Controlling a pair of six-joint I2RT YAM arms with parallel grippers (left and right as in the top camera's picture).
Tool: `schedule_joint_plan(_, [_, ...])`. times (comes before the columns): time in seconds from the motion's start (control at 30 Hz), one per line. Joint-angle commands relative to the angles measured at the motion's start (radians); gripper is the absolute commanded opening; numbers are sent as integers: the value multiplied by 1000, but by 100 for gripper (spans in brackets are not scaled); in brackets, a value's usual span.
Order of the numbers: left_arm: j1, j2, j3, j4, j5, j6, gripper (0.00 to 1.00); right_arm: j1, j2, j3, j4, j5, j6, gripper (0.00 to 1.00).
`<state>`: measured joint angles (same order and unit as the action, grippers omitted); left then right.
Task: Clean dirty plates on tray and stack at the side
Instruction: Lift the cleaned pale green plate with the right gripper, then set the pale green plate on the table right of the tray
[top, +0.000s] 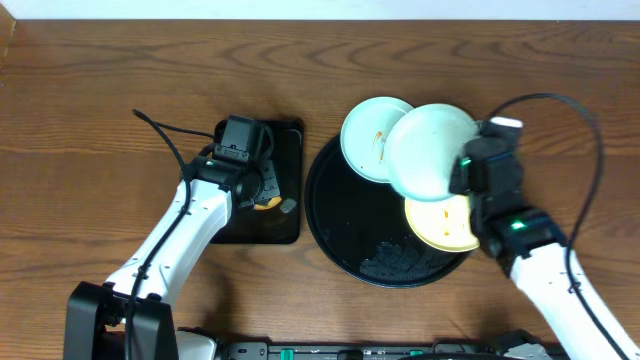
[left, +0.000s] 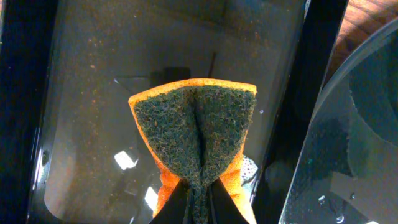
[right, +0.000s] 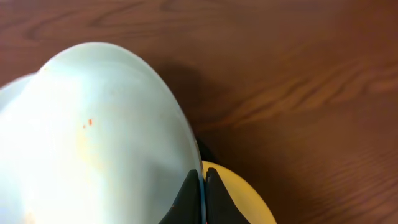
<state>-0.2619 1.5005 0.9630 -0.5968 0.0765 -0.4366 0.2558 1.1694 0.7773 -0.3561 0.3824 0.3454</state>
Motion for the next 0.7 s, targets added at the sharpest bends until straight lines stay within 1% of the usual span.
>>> schedule_joint_plan(0.0, [5, 2, 2, 0, -1, 18, 7, -145, -14, 22, 4, -207, 66, 1])
schedule_joint_plan(0.17, [5, 2, 2, -1, -1, 18, 7, -364, -13, 22, -4, -314, 77, 1])
schedule_joint_plan(0.43, [5, 2, 2, -1, -1, 18, 8, -661, 43, 21, -7, -320, 88, 1])
schedule_joint_plan(0.53, [5, 2, 2, -1, -1, 18, 7, -737, 96, 21, -1, -320, 88, 1])
schedule_joint_plan(0.67, [5, 2, 2, -1, -1, 18, 7, -803, 186, 21, 26, -320, 88, 1])
